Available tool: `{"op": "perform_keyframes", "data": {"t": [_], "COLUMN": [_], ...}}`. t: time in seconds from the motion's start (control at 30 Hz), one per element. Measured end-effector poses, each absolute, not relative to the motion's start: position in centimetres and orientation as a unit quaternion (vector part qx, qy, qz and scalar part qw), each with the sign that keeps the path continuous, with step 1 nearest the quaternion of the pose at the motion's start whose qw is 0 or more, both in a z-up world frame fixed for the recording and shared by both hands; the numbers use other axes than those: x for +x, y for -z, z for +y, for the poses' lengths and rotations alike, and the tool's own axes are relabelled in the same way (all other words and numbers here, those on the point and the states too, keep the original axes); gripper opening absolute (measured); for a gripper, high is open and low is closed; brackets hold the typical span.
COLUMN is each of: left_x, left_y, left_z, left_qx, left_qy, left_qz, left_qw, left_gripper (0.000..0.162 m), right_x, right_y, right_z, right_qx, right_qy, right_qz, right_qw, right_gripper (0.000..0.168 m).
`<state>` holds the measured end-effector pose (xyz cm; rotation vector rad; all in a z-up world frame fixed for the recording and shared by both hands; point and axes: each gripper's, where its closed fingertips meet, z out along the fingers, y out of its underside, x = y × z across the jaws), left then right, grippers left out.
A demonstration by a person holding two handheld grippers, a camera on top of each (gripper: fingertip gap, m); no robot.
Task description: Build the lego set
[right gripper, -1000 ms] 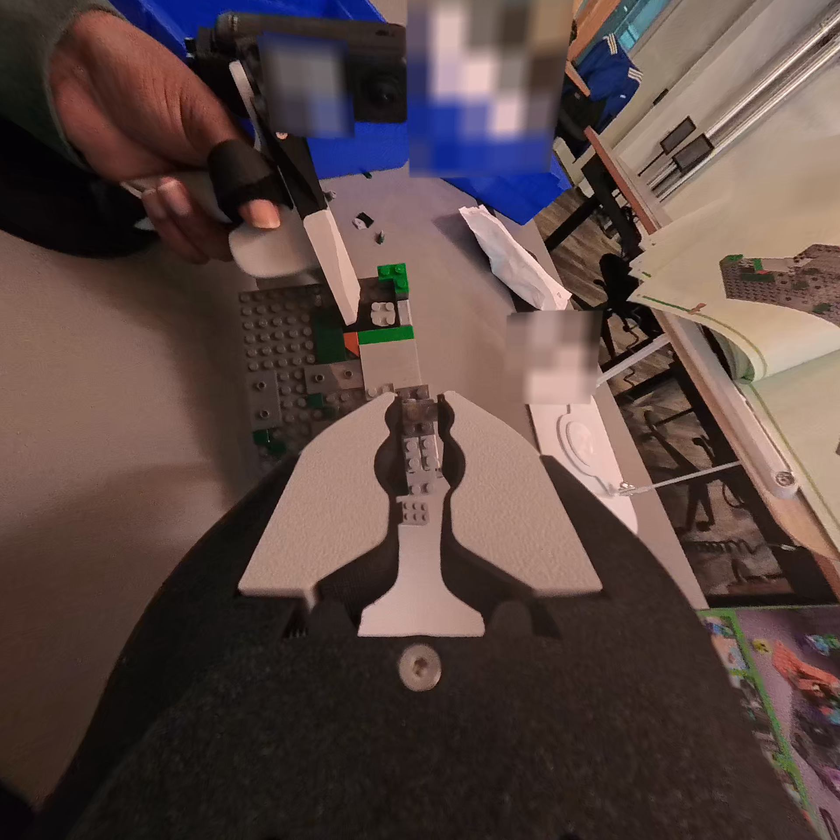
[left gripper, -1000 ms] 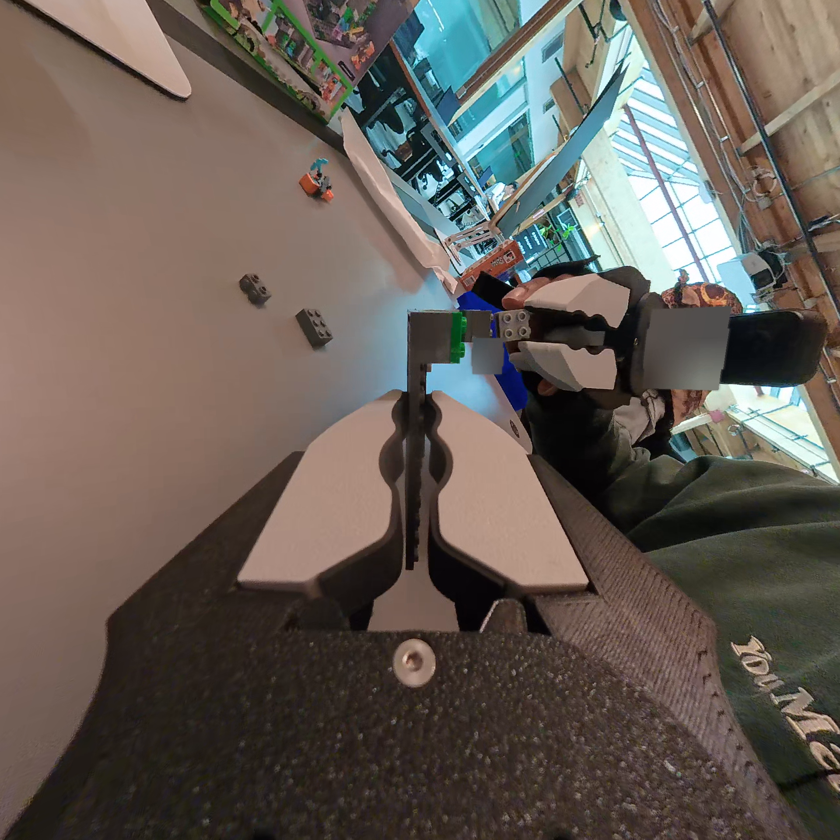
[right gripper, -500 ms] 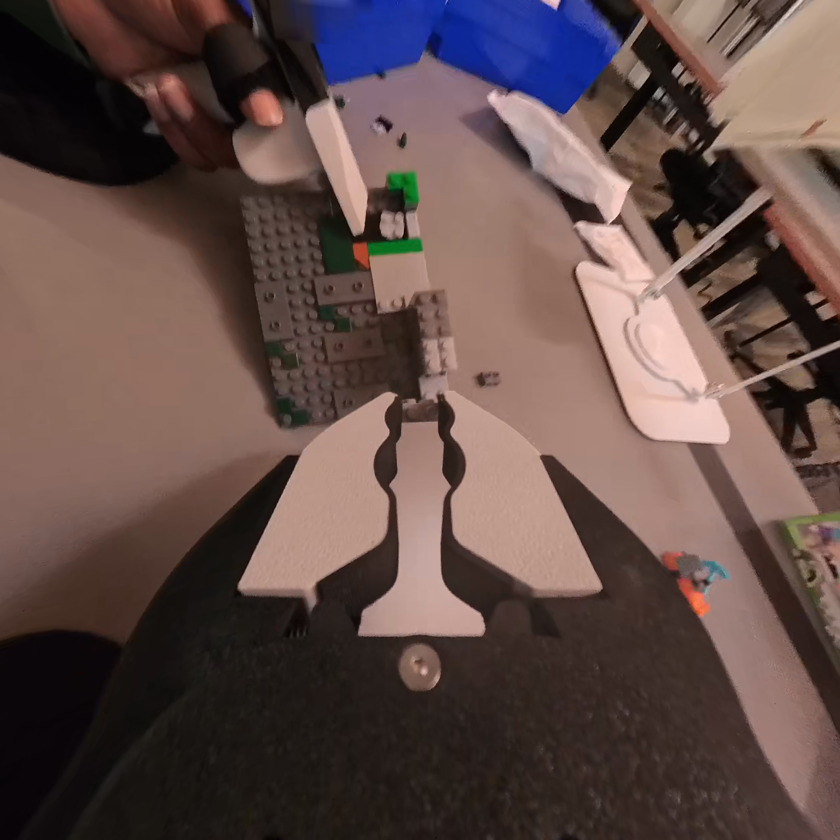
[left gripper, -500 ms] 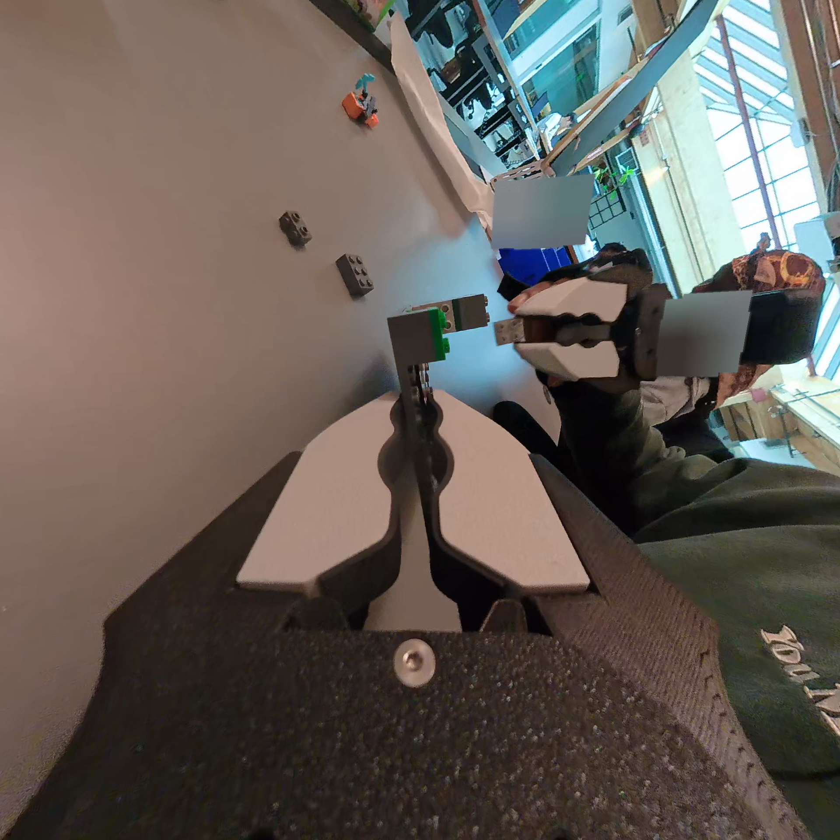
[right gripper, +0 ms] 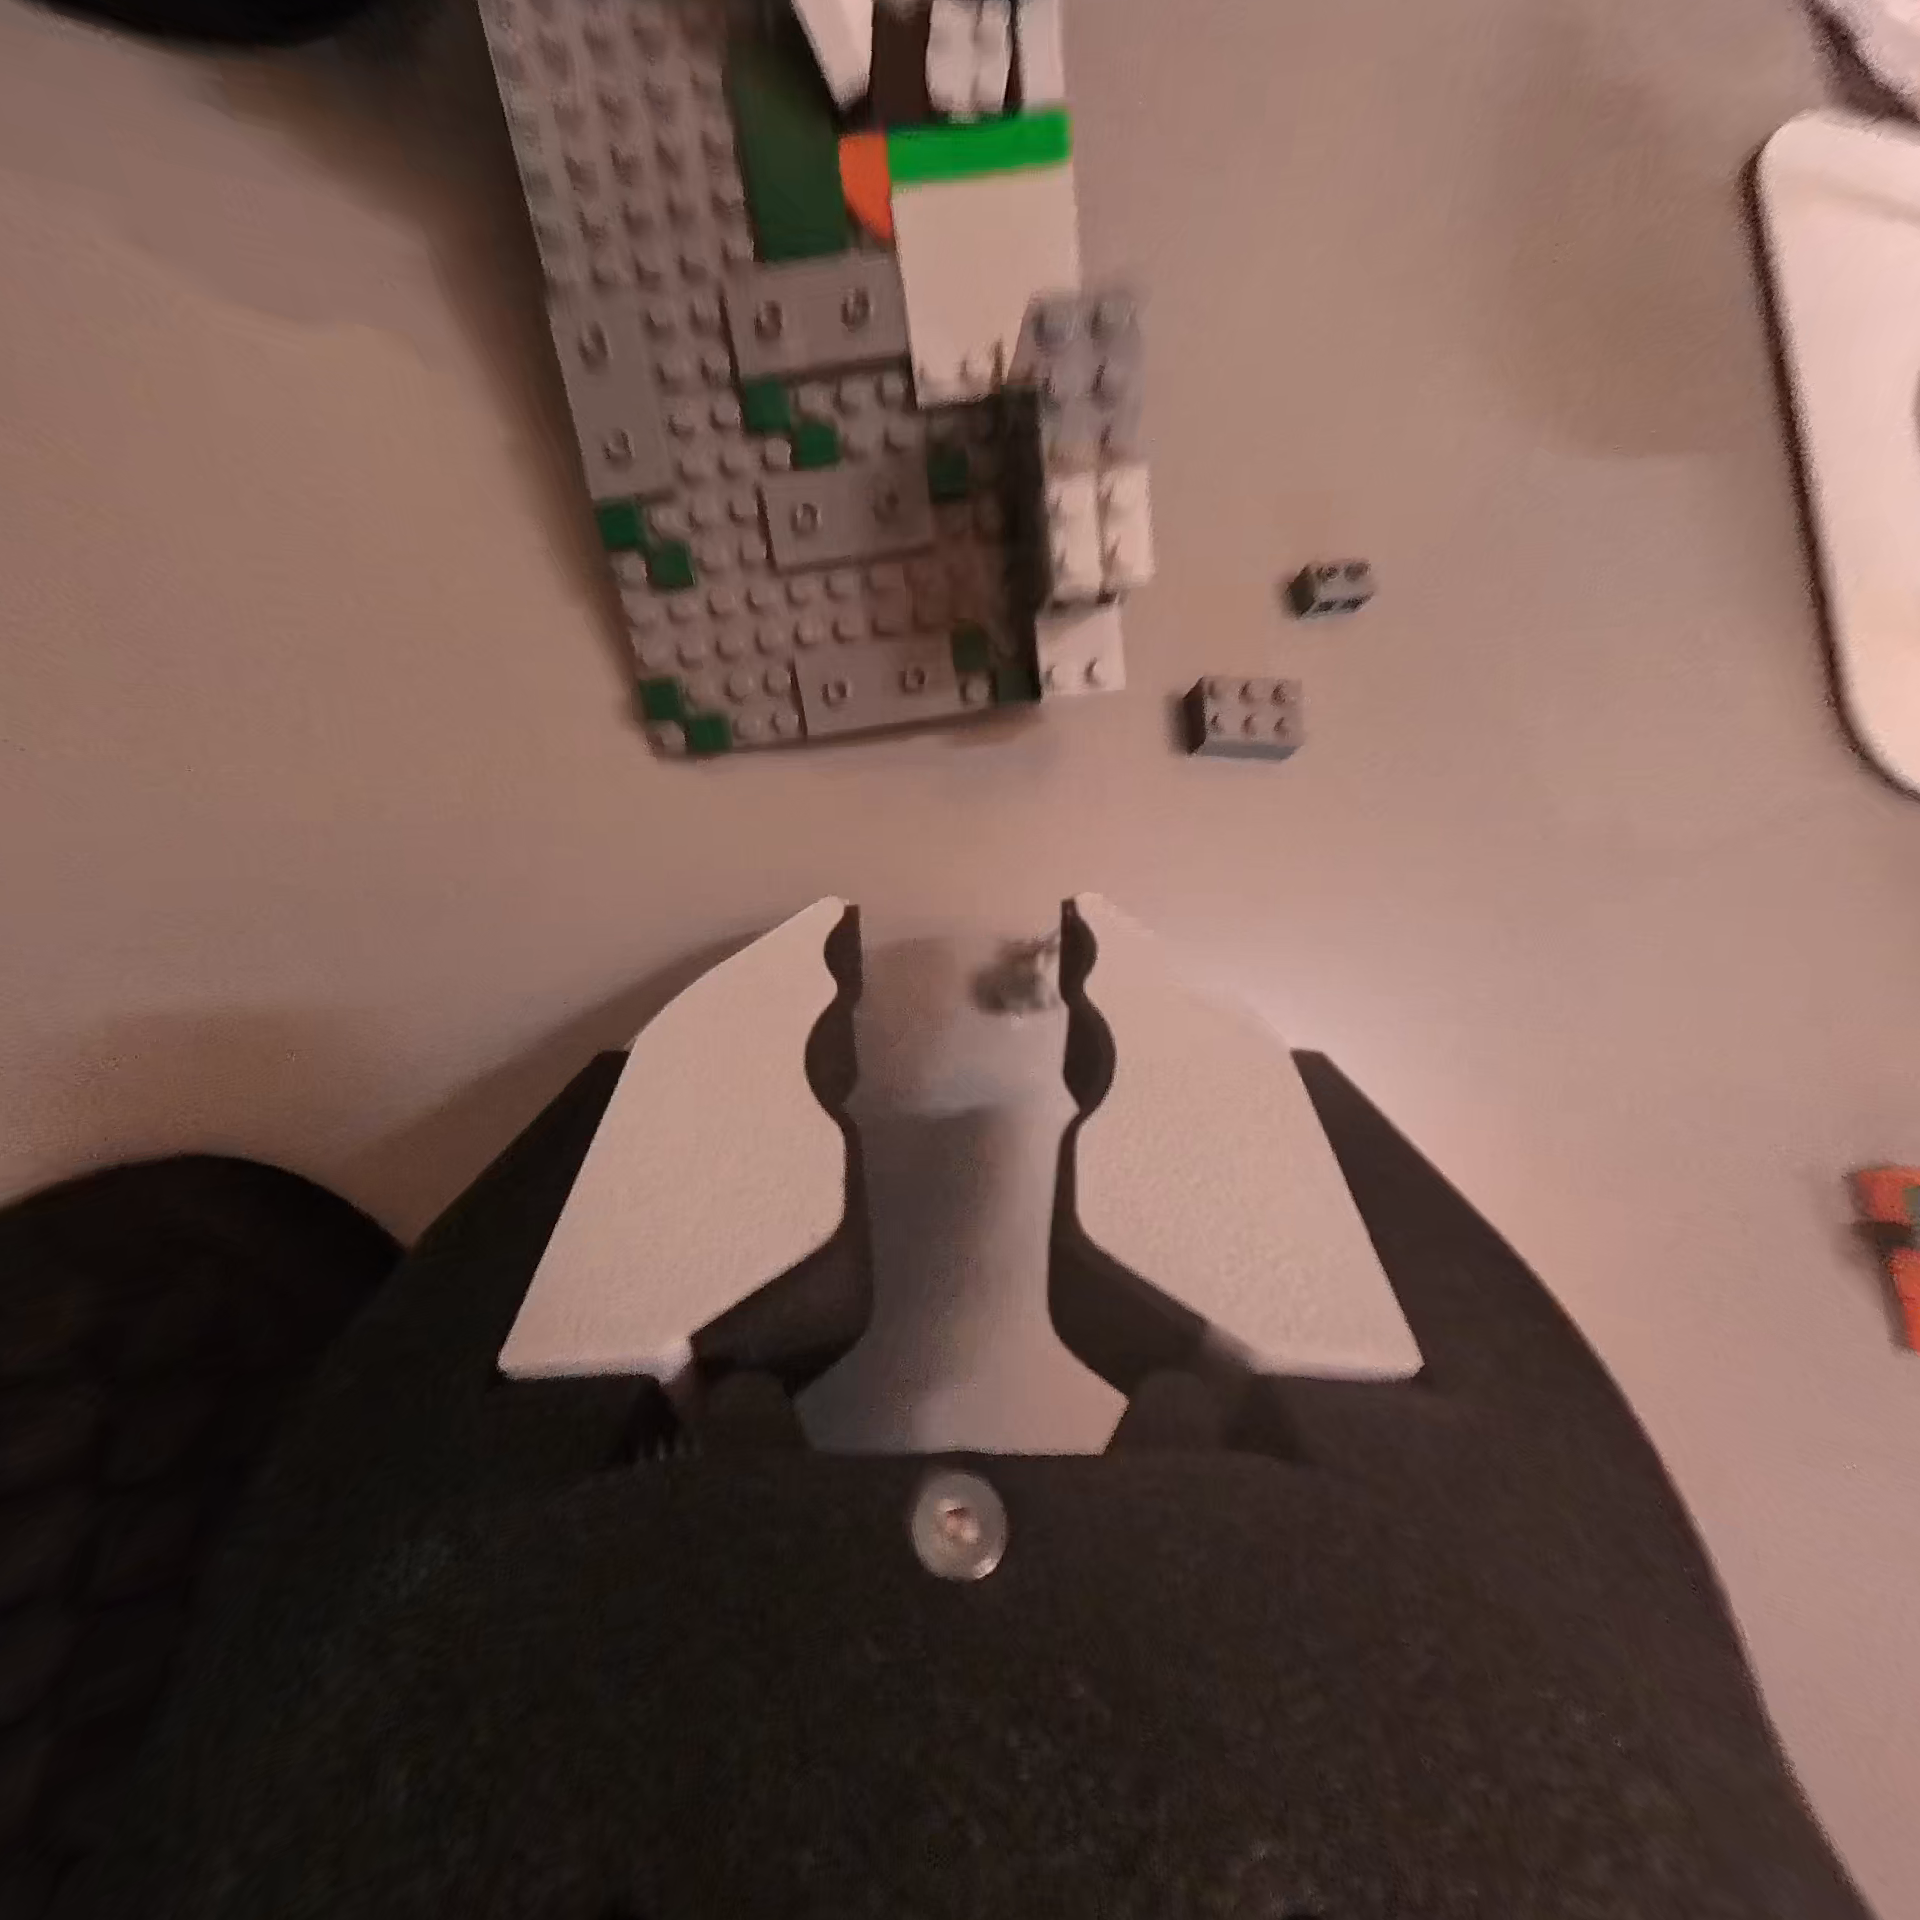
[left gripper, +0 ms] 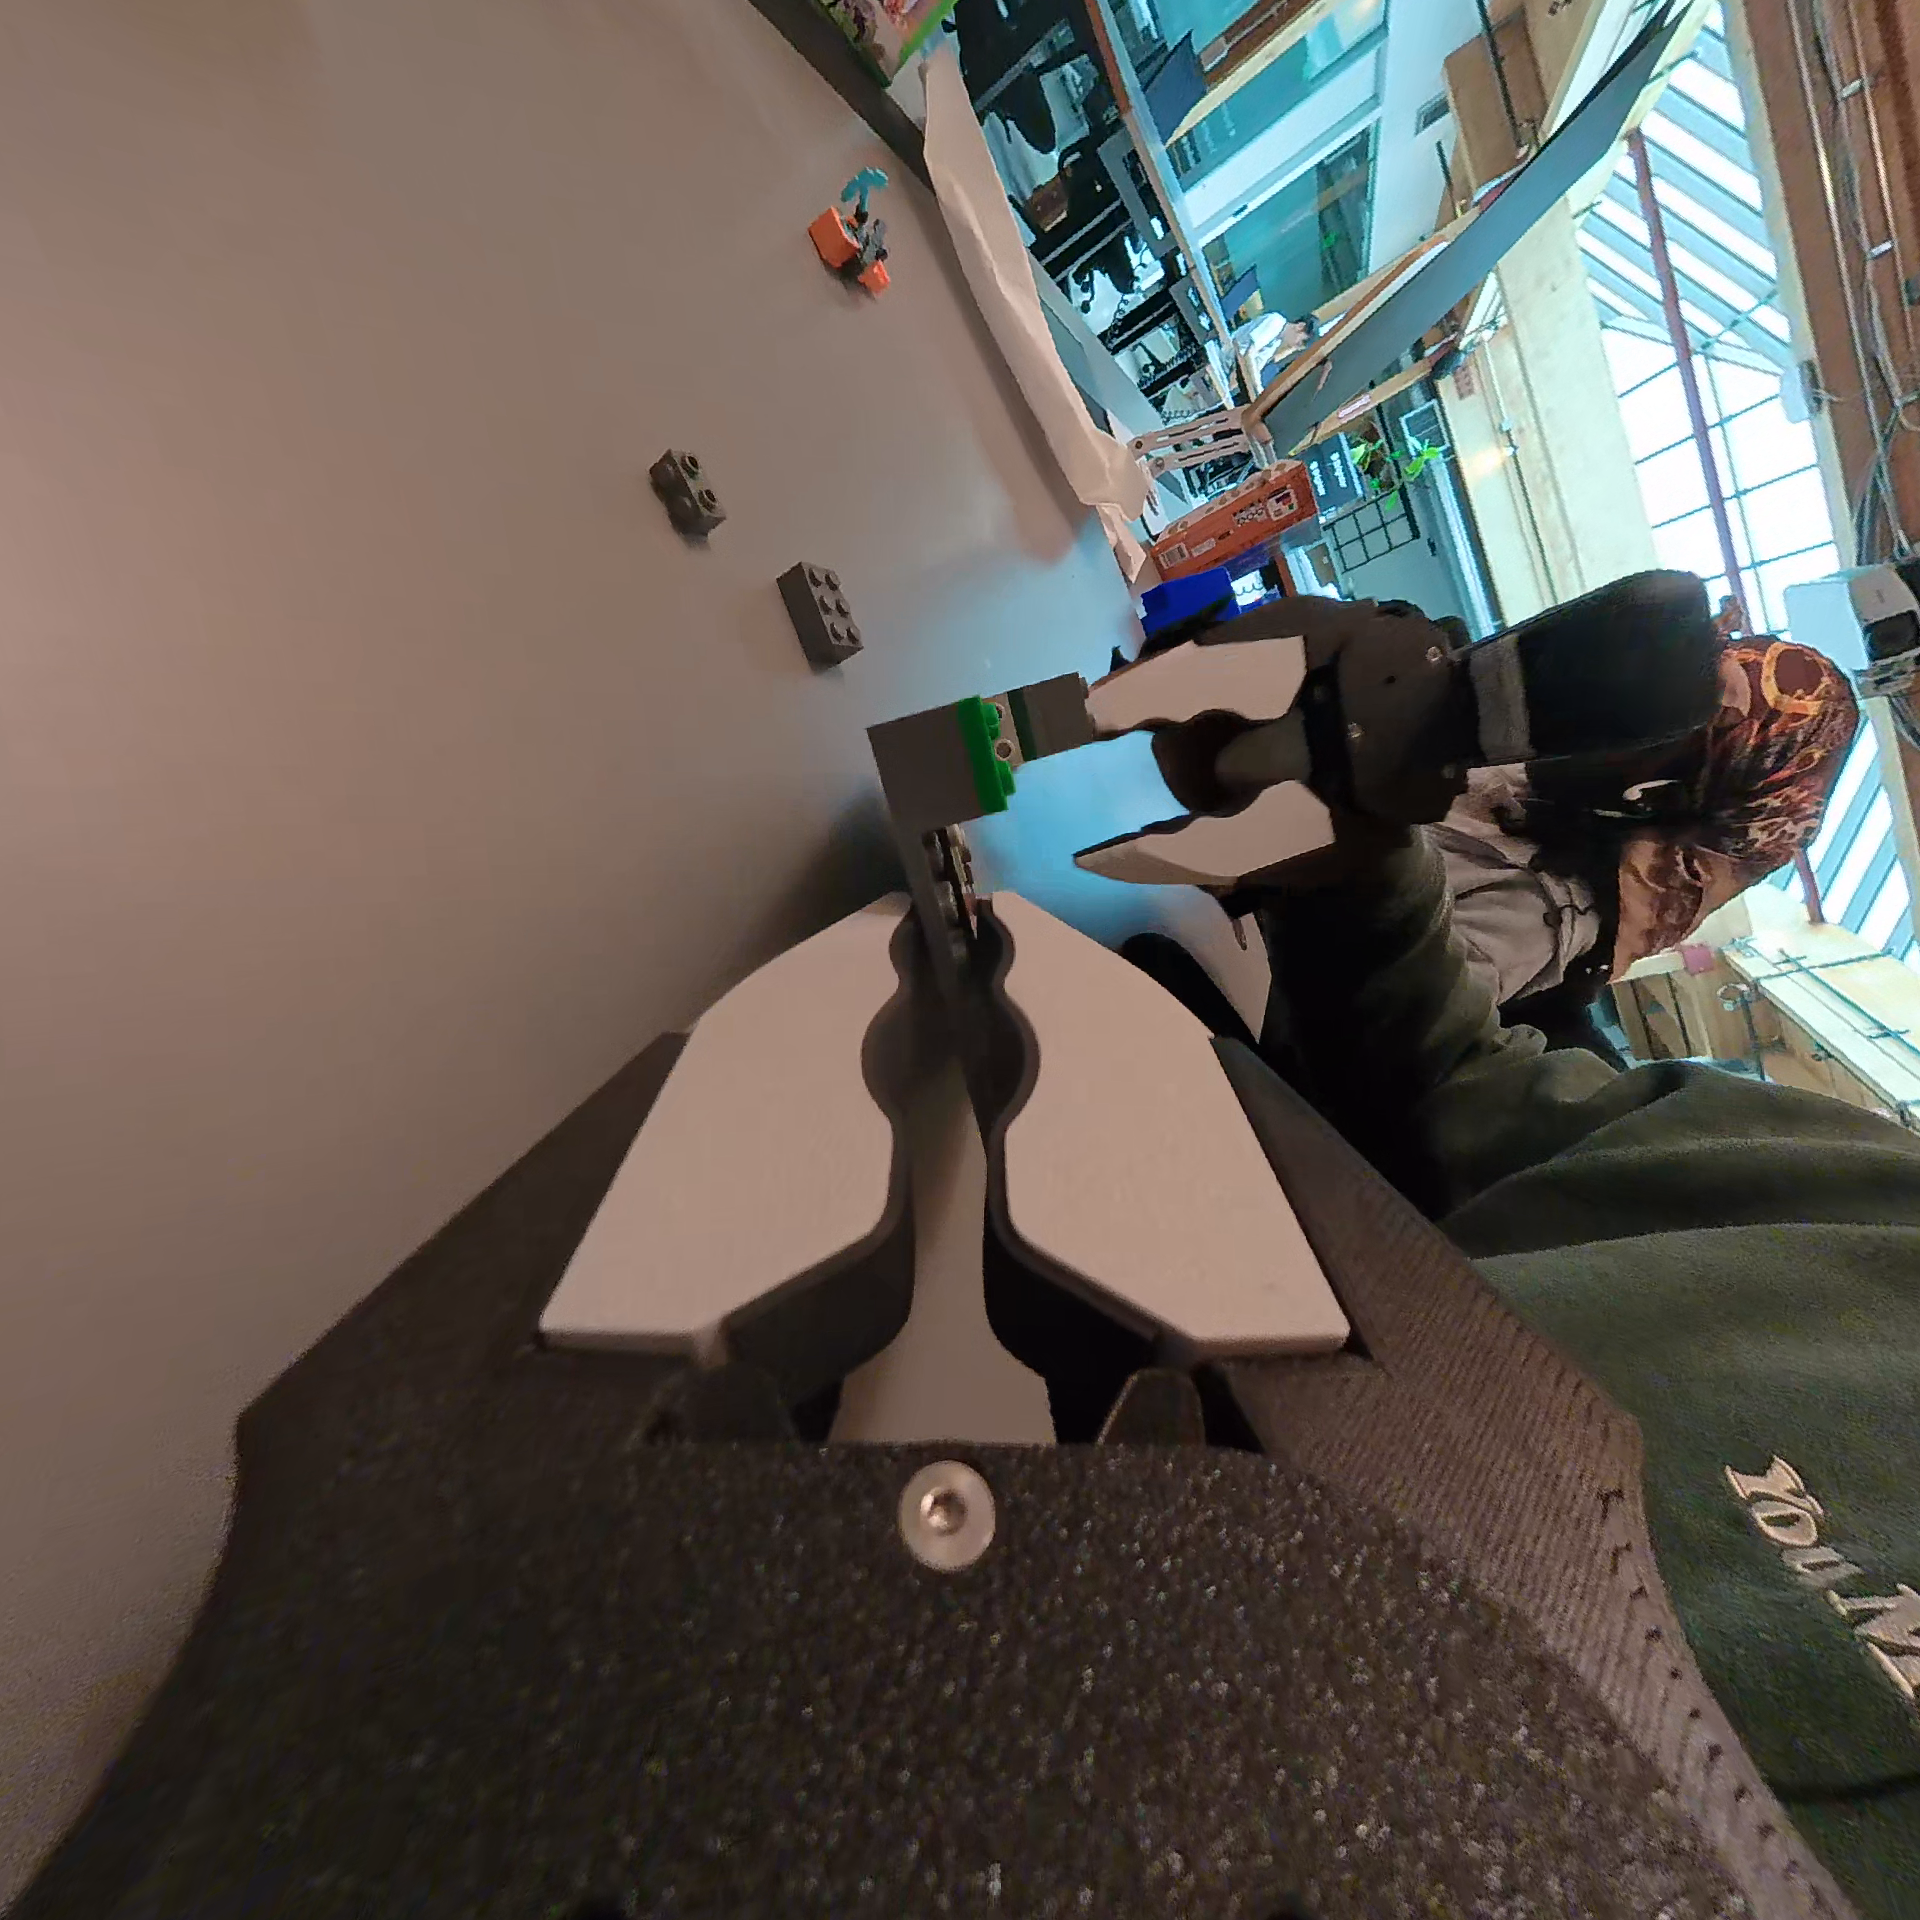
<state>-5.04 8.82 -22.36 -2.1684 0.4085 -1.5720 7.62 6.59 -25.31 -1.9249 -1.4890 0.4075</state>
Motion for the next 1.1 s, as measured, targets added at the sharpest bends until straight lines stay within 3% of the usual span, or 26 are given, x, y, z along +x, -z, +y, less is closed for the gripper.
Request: {"op": "perform_keyframes", "data": {"t": [0.23, 0.33, 0.4, 0.53, 0.6, 0.93, 1.1], "left_x": [-4.5, -4.3, -4.5, -5.6, -6.4, -3.4, -3.0], "left_y": [21.7, 21.5, 21.0, 18.8, 17.8, 20.2, 21.2], "left_z": [8.2, 7.6, 7.1, 5.8, 6.3, 4.6, 3.3], "left_qx": [-0.764, -0.756, -0.745, -0.718, -0.72, -0.744, -0.747], "left_qy": [0.585, 0.593, 0.601, 0.607, 0.577, 0.432, 0.439], "left_qz": [0.151, 0.157, 0.175, 0.255, 0.299, 0.497, 0.495], "left_qw": [0.226, 0.228, 0.231, 0.227, 0.246, 0.114, 0.069], "left_gripper": [0.007, 0.006, 0.007, 0.033, 0.036, 0.031, 0.012], "right_x": [3.2, 1.8, 1.4, 1.7, 2.1, -0.8, -1.6], "right_y": [22.1, 22.5, 22.2, 20.7, 20.2, 18.7, 18.3], "right_z": [8.8, 9.5, 9.5, 9.2, 8.9, 6.5, 6.1], "right_qx": [-0.693, -0.663, -0.638, -0.579, -0.544, -0.379, -0.337], "right_qy": [-0.102, -0.094, -0.091, -0.039, -0.008, 0.071, 0.082], "right_qz": [-0.59, -0.616, -0.634, -0.686, -0.722, -0.85, -0.877], "right_qw": [0.401, 0.416, 0.428, 0.438, 0.428, 0.358, 0.333], "right_gripper": [0.04, 0.017, 0.017, 0.017, 0.017, 0.017, 0.017]}}
